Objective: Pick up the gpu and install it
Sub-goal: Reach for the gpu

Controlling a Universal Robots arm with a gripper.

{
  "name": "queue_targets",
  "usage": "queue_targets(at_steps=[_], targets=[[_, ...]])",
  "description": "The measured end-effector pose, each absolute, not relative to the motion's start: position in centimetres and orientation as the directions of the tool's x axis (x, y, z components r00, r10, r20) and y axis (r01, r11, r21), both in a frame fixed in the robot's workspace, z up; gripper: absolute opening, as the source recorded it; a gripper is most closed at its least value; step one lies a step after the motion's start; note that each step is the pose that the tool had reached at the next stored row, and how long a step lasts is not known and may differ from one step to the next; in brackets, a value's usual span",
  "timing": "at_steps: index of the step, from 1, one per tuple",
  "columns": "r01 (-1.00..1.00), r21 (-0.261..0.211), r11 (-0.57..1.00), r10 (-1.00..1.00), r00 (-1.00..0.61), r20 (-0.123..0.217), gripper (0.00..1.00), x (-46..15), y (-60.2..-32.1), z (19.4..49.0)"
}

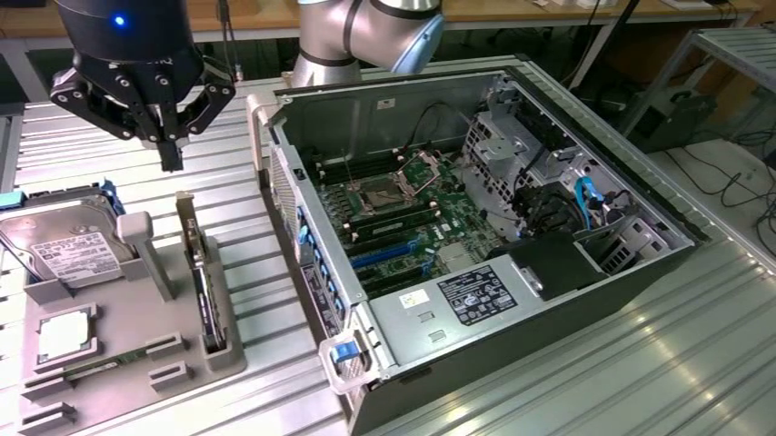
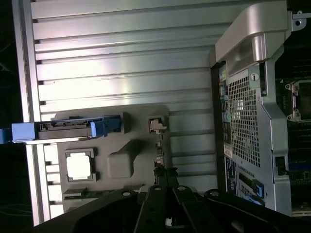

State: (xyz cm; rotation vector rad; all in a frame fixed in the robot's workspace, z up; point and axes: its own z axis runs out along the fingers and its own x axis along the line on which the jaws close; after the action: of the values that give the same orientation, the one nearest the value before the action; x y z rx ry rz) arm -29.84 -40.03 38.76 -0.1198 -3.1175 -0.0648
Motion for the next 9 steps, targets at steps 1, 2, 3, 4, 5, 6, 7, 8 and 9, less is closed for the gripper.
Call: queue_targets(at_steps=[1,2,3,4,5,6,7,8,9], targets=[[0.077,0.041,0.996,0.076,-0.997,0.024,0.11,-30.0,-40.0,38.8],[0.077,0.041,0.996,0.076,-0.997,0.025,0.11,-30.3,-40.0,38.7],[0.077,0.040,0.996,0.076,-0.997,0.026,0.11,-30.5,-40.0,38.7],[0.077,0.040,0.996,0.076,-0.997,0.027,0.11,-30.7,-40.0,38.7],[0.077,0.040,0.996,0.076,-0.997,0.028,0.11,-31.0,-40.0,38.7],[0.077,0.040,0.996,0.076,-0.997,0.029,0.11,-31.2,-40.0,38.7],[0.077,0.040,0.996,0.076,-0.997,0.029,0.11,-31.5,-40.0,38.7],[0.077,0.040,0.996,0.076,-0.997,0.030,0.11,-31.8,-40.0,38.7],[0.077,0.040,0.996,0.076,-0.997,0.031,0.11,-31.9,-40.0,38.7]])
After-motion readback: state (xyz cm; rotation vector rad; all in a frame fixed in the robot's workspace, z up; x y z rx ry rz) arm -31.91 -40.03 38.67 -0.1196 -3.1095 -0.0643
